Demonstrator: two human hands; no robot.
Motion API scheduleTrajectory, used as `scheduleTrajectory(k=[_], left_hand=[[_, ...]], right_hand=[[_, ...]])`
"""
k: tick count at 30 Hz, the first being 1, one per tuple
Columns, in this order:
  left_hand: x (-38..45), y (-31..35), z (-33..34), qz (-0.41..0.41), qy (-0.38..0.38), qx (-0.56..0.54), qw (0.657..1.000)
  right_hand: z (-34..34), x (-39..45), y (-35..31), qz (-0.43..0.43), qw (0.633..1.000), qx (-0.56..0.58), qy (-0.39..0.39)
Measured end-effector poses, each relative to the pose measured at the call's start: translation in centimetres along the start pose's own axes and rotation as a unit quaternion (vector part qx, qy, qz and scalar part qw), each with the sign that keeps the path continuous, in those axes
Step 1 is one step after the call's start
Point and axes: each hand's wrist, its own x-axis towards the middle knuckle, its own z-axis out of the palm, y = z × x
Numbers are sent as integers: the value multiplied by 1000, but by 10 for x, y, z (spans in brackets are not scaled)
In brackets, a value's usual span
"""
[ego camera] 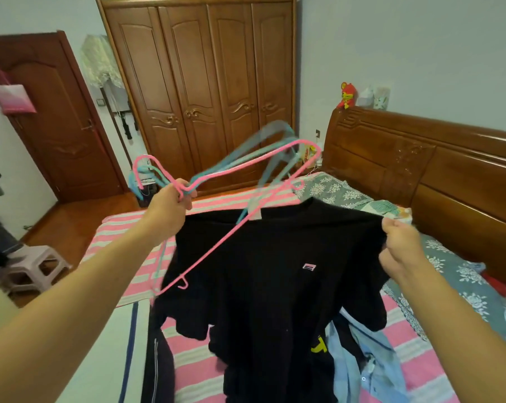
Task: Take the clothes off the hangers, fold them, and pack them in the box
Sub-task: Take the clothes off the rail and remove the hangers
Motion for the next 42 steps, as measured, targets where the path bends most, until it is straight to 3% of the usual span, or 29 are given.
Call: scheduleTrajectory(k=[2,4,8,11,14,16,17,19,21,23,25,27,28,30,31,32,34,35,38,42], left_hand=[[4,-7,1,-75,53,-99,991],[7,-5,9,-140,59,-210,966],[14,20,34,-187,133,-328,917],[29,26,31,-174,213,-298,914],[42,17,7,-220,253,-278,901],[45,11,-4,-235,257,-293,890],[45,3,-6,-231,256,-268,900],[34,-11,-1,-214,248,-222,918],[20,-30,13,-174,198,-216,940],[3,-38,23,-150,86,-196,965],[-4,-47,31,-129,65,-161,976],[-3,-47,36,-109,79,-132,982],[-3,-42,38,-103,80,-130,983],[0,-27,45,-103,83,-147,980],[3,-19,49,-112,93,-183,972],[6,-11,51,-128,103,-229,959],[13,2,50,-142,118,-265,946],[17,4,46,-145,118,-264,946],[29,3,29,-167,131,-292,933],[28,1,14,-150,182,-233,943]], right_hand=[[2,-16,7,46,998,-20,-44],[15,-39,22,58,991,-59,-105],[49,-60,54,78,967,-186,-158],[58,-58,69,53,897,-384,-213],[46,-59,73,95,855,-434,-267],[38,-58,66,128,860,-406,-281],[33,-53,62,116,897,-348,-247],[26,-37,55,73,987,-112,-87],[27,-28,43,36,996,77,13],[33,-33,32,37,993,106,-33],[40,-48,15,19,988,89,-127],[47,-67,3,37,967,16,-253],[52,-77,2,32,945,-101,-310],[57,-83,16,-10,824,-417,-384],[58,-80,25,-53,763,-535,-358],[58,-74,33,-62,760,-562,-321],[53,-64,44,-45,828,-502,-243],[49,-61,48,-38,843,-493,-214],[33,-54,64,-6,824,-527,-210],[32,-51,59,-35,845,-502,-180]])
